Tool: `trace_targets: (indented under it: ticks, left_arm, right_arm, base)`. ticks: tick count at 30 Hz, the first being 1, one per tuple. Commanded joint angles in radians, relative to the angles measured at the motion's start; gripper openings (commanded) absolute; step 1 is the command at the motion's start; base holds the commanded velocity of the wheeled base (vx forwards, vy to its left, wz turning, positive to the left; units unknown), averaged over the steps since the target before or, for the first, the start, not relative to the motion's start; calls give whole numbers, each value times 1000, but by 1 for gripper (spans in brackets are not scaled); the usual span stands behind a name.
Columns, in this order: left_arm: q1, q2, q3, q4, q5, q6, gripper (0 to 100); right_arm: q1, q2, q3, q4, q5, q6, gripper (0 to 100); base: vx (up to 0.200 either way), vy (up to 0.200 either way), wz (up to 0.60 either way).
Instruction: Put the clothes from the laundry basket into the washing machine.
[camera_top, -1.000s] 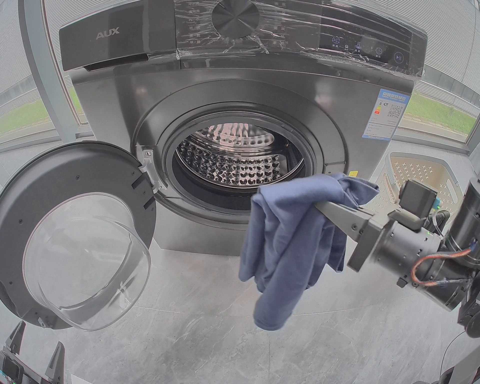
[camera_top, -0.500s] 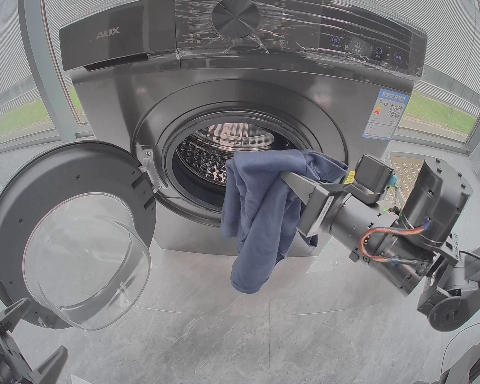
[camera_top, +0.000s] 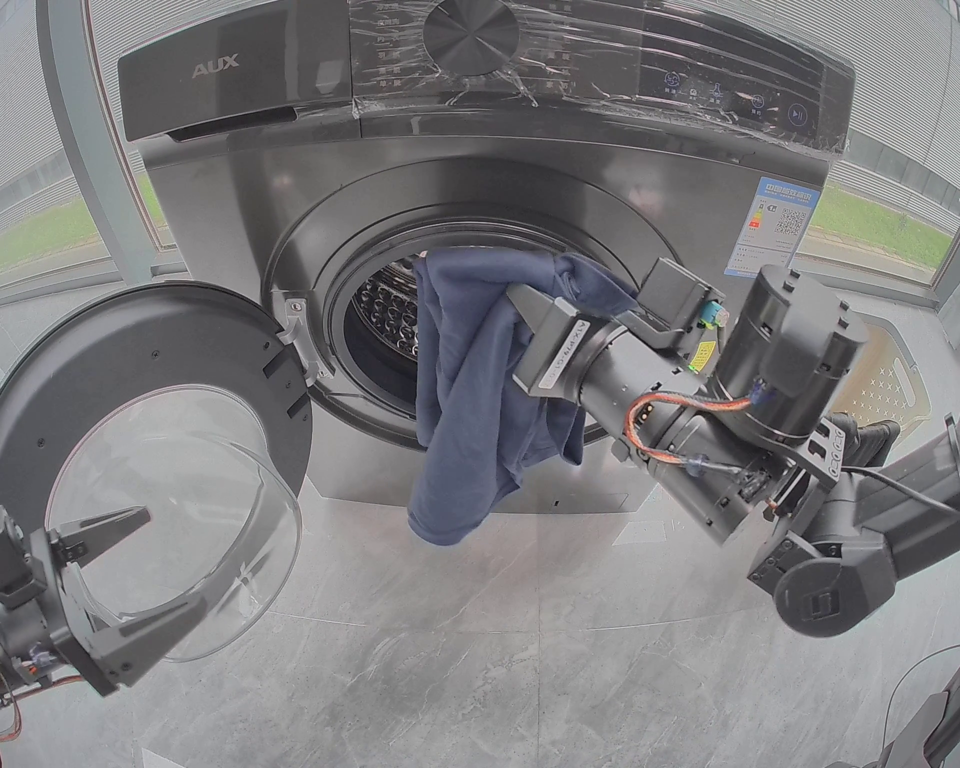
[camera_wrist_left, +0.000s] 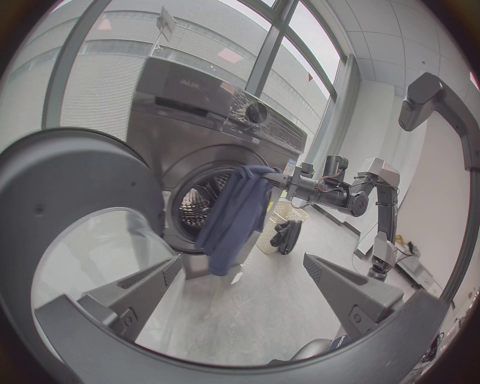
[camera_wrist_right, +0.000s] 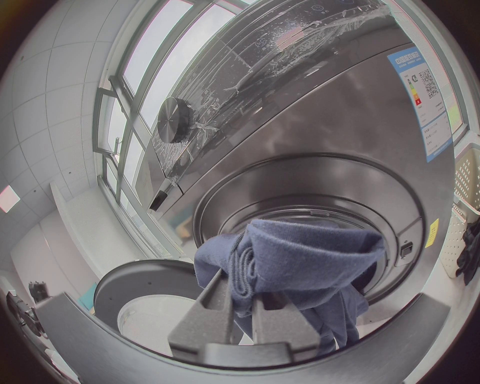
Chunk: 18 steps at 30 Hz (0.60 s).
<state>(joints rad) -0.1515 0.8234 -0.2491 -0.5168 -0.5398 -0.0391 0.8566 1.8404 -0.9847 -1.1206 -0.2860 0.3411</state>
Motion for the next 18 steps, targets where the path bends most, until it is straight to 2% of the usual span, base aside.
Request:
trace_targets:
  ticks: [1,4,9,14,18]
  left_arm:
    - [-223,329,1,-181,119,-24,100]
    - [-284,445,-7,-285,161,-27,100]
    - [-344,603,-12,-425,193,-28,100]
    - [-349,750,-32,-514,219,-30,100]
    - [-342,882,-42,-643,222,-28,100]
  right_arm:
    - [7,77,-80,-39,-9,12,0]
    - [7,76,-69,-45,-9,12,0]
    - [7,66,-45,-76,-7,-5,0]
    - [13,54,-37,-84,-7,-16,0]
    - [24,37,-12,-97,-7,-19,0]
  base:
    - [0,0,0]
    - [0,0,0]
    - [0,0,0]
    - [0,0,0]
    - [0,0,0]
